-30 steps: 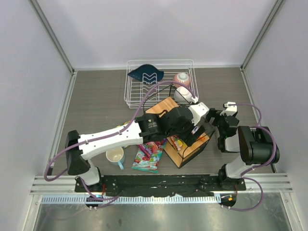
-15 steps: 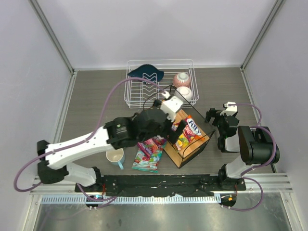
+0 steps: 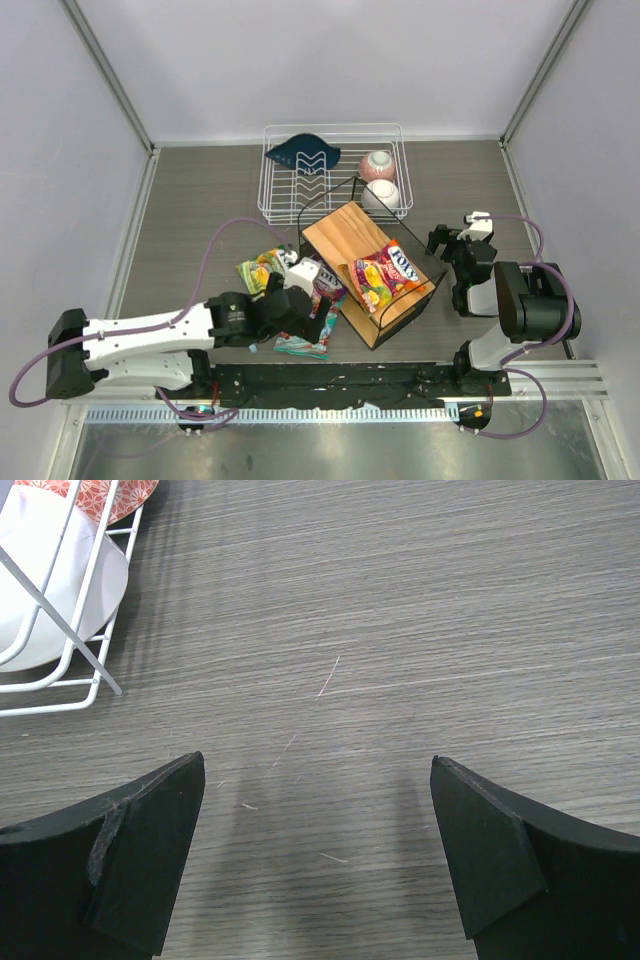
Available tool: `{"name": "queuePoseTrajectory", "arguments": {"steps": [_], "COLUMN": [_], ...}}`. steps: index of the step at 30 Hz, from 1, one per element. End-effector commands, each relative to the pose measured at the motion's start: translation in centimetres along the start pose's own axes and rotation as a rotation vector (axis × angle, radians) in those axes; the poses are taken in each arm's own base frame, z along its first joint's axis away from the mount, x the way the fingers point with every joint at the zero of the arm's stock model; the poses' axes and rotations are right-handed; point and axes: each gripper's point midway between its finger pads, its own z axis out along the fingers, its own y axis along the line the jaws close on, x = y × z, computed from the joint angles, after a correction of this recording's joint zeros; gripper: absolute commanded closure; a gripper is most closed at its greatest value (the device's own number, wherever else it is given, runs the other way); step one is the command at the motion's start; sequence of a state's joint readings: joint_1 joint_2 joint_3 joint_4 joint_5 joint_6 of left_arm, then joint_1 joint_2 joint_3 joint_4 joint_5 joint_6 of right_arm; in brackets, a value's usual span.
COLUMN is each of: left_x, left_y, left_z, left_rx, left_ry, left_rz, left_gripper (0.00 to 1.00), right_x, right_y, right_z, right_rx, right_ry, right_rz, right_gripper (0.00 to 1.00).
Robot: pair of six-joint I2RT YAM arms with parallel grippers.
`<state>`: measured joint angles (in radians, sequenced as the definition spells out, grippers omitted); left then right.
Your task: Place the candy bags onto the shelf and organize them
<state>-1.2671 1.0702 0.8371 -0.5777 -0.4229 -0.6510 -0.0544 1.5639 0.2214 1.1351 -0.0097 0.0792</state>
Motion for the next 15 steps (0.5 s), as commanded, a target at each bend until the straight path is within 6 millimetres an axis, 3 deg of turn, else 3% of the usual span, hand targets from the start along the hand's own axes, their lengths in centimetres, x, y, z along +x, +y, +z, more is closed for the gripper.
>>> {"name": "queuePoseTrajectory", "arguments": {"steps": [1,2,15], "left_x": [0.2,1.5,5.5], "left_y": [-1.2,-0.9,-3.0], "left_z": [0.1,0.6,3.6], "left_rx": [0.057,0.054,0.027], "left_ry": [-0.074,-0.062,-0.045], "left_rz": [-0.176,-0.178,-0.213], "left_gripper": [0.0,0.0,0.0], "right_x": [-2.8,-2.8,-2.8], "right_y": [0.3,0.3,0.3], "right_z": [0.5,0.5,0.5], "right_rx": [-0.008,-0.009,-0.009], "right_ry": [-0.089,-0.09,-0.09], "right_rz": [-0.019,-0.019,-0.021], "right_gripper": [0.0,0.0,0.0]}}
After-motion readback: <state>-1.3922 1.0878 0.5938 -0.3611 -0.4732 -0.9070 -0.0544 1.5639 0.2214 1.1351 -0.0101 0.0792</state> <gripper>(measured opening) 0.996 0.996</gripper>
